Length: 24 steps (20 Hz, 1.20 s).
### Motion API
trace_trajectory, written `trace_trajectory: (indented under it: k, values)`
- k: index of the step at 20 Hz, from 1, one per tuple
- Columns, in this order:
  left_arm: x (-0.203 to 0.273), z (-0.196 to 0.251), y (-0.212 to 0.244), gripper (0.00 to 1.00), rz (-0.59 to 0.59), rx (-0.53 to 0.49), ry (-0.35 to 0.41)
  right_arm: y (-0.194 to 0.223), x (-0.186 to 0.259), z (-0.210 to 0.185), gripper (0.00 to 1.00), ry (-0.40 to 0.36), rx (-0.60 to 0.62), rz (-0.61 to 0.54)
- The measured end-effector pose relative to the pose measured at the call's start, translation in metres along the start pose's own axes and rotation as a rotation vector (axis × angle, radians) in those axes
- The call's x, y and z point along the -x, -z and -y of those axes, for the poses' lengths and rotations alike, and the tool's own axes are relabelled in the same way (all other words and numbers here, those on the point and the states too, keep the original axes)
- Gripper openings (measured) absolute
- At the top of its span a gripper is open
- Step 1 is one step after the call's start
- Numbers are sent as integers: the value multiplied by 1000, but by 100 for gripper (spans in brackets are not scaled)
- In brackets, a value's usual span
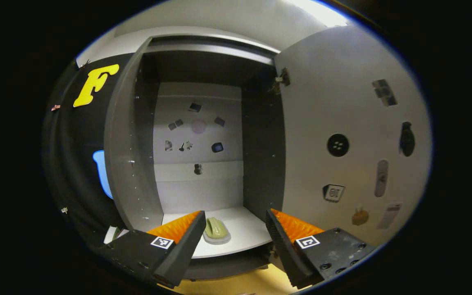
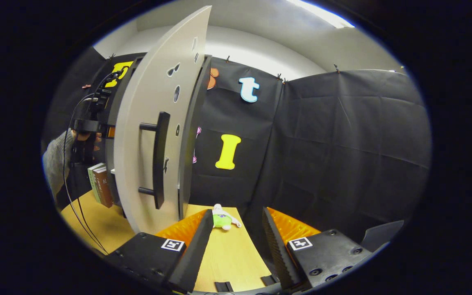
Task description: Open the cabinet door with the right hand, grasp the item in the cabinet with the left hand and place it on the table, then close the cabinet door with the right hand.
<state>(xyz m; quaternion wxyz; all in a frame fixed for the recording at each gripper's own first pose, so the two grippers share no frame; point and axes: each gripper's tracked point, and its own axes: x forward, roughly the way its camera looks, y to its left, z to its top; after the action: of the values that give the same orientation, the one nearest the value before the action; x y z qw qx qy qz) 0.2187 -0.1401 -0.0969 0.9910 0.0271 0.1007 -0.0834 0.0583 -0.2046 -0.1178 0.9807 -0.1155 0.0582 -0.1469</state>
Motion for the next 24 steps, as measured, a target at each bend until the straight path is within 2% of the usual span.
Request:
trace_trajectory:
  k: [3, 5, 8, 12, 15, 18, 19, 21, 24]
  values:
    - [-36, -14, 9, 93, -72, 22, -29, 0, -15, 17, 81, 6, -11, 11]
    - [-58, -17, 16, 93, -116, 29, -49, 10, -30, 28, 96, -6, -23, -10]
    - [-89, -23, 29, 92, -174, 88, -75, 24, -51, 38, 97, -22, -14, -36]
    - [-124, -35, 54, 92, -275, 115, -111, 41, -76, 49, 98, -25, 17, -69]
    - [-147, -41, 74, 92, -348, 220, -102, 48, -86, 52, 98, -30, 21, -83]
    - [-170, -56, 89, 90, -403, 197, -138, 51, -92, 58, 98, -12, 17, -89]
    - [-172, -58, 93, 85, -424, 170, -140, 51, -94, 59, 98, -8, 16, -91]
    - [-179, -59, 103, 84, -462, 131, -136, 56, -96, 60, 98, -6, 19, -102]
    - [-186, -54, 114, 83, -510, 167, -115, 62, -98, 60, 98, -4, 43, -119]
